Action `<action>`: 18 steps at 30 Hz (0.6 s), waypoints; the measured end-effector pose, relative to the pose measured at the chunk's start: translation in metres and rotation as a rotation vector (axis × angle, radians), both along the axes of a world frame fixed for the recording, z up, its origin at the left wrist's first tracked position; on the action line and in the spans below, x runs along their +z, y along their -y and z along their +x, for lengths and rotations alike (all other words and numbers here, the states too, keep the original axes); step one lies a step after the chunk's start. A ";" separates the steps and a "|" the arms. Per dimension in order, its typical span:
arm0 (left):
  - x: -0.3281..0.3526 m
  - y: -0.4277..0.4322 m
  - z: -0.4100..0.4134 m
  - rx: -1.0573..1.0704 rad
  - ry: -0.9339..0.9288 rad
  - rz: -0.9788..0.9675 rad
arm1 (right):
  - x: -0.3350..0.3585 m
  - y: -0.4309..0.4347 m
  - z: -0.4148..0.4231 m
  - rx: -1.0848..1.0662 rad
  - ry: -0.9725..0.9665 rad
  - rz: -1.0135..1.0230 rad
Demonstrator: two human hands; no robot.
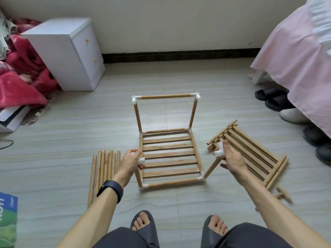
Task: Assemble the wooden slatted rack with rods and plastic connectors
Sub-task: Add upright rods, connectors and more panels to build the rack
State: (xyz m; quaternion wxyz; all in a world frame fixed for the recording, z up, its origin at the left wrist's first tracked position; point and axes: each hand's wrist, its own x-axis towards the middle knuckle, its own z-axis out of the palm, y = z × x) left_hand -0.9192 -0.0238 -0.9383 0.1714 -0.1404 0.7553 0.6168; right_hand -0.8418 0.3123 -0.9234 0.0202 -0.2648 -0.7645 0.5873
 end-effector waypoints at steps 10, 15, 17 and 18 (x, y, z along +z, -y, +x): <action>0.007 0.020 0.020 -0.122 -0.009 -0.076 | -0.033 -0.006 0.015 0.091 -0.107 0.162; 0.005 0.014 0.019 -0.270 -0.008 -0.191 | -0.034 0.013 0.022 0.010 -0.124 0.152; 0.003 0.016 0.015 -0.275 -0.005 -0.207 | -0.033 0.016 0.024 -0.038 -0.149 0.150; 0.003 0.016 0.014 -0.273 -0.004 -0.207 | -0.034 0.016 0.024 -0.059 -0.157 0.138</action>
